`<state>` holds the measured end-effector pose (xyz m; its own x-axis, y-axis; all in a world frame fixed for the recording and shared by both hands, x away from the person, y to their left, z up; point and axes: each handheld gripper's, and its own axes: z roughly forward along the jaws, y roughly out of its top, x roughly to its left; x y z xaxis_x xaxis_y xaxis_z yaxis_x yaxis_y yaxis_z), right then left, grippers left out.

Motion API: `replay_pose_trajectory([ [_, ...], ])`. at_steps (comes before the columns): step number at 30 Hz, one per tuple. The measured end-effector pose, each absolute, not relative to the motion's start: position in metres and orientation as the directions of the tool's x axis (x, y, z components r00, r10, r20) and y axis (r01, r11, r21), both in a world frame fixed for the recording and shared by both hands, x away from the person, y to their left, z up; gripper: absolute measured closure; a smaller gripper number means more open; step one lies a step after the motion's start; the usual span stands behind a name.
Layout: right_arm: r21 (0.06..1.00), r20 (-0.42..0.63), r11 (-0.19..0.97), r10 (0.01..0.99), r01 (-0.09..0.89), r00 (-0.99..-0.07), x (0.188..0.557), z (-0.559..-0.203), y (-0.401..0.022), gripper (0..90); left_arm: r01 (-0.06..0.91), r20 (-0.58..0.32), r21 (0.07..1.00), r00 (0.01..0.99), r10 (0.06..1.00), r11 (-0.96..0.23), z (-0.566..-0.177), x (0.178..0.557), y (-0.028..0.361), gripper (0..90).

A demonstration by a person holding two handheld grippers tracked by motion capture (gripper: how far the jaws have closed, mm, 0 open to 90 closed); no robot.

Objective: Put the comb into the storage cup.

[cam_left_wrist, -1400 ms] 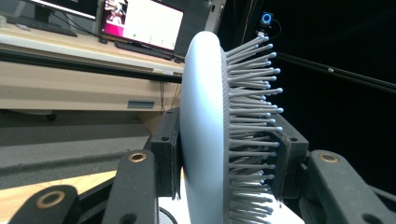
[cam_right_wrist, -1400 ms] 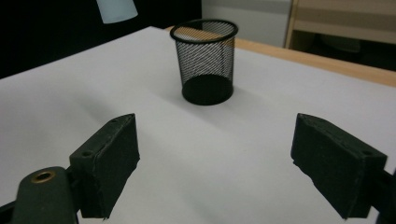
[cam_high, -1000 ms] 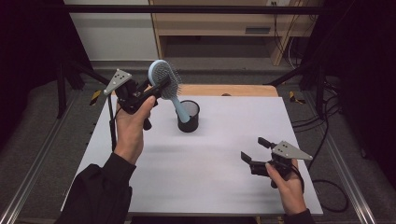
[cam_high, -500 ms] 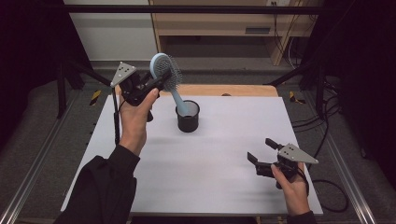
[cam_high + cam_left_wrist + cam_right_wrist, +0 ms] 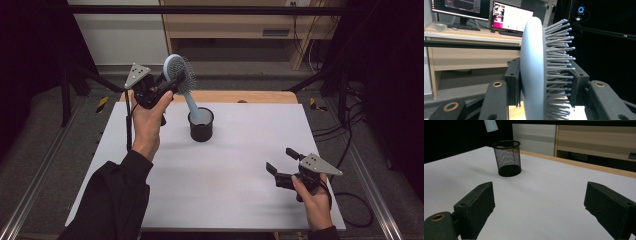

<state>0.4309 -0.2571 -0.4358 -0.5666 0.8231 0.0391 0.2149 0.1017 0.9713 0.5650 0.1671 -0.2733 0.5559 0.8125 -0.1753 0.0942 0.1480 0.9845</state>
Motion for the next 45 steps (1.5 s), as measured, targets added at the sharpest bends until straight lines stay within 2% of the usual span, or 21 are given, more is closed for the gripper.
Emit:
replay_pose_trajectory([
  [45,0.971,0.034,0.105,0.829,0.214,-0.558,0.432,-0.437,-0.258,6.7,0.072,-0.164,0.986,0.531,0.831,0.149,-0.286,0.583,0.159,53.8],
])
